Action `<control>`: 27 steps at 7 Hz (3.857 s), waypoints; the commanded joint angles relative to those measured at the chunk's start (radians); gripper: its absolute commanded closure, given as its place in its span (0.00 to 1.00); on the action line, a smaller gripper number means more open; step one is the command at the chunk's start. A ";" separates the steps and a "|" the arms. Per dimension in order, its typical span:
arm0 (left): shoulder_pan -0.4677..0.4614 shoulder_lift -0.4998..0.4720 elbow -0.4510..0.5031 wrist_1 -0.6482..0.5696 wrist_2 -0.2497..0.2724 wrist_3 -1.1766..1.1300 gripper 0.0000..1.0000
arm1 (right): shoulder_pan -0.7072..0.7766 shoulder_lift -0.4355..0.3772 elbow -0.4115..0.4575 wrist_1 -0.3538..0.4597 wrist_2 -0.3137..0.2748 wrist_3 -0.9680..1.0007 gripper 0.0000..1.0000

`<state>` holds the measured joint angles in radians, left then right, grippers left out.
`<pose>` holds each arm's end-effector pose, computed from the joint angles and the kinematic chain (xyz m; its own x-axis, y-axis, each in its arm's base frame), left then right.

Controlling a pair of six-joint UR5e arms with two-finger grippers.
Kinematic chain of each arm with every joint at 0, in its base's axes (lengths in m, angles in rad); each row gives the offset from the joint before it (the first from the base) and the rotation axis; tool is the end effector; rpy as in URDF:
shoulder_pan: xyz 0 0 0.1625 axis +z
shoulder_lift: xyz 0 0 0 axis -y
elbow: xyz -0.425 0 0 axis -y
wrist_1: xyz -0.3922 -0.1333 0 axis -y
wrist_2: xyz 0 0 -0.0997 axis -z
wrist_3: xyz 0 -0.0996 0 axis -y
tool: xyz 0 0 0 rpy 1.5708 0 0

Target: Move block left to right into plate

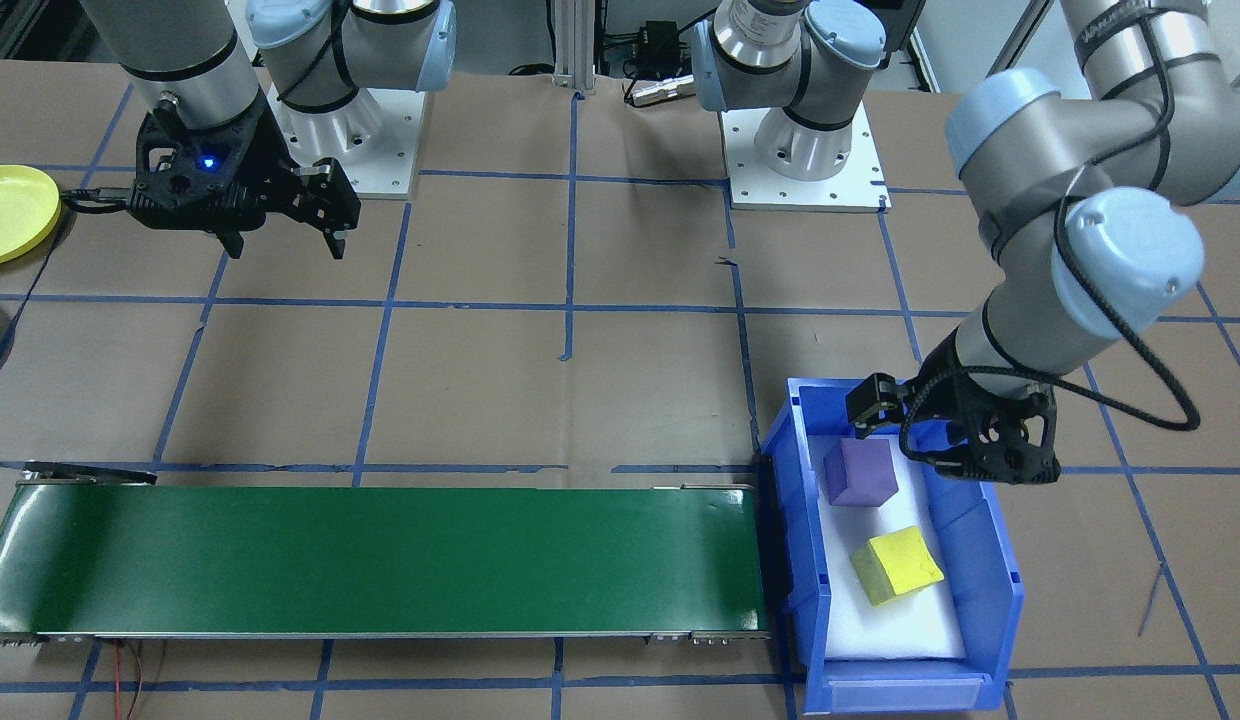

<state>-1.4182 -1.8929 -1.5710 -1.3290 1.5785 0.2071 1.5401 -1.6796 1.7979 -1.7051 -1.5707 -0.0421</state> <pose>-0.0401 -0.6111 0.3341 -0.9985 0.0544 0.0090 0.0550 0.9953 0.0803 0.1196 -0.4485 0.4407 -0.9999 -0.0114 0.0006 -0.0114 0.9998 -0.0160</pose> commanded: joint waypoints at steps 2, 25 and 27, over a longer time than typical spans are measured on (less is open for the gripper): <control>0.005 -0.087 -0.095 0.175 -0.006 0.040 0.02 | 0.000 0.000 0.000 -0.001 0.000 0.001 0.00; -0.115 -0.101 0.111 0.208 0.069 -0.235 0.00 | 0.020 0.288 -0.113 -0.278 0.247 0.120 0.00; -0.013 -0.170 0.091 0.217 -0.087 -0.253 0.00 | 0.063 0.422 -0.237 -0.345 0.288 0.195 0.00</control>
<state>-1.4944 -2.0219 -1.4660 -1.1158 1.5564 -0.0385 1.5807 -1.3469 1.6393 -2.0012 -1.3011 0.1112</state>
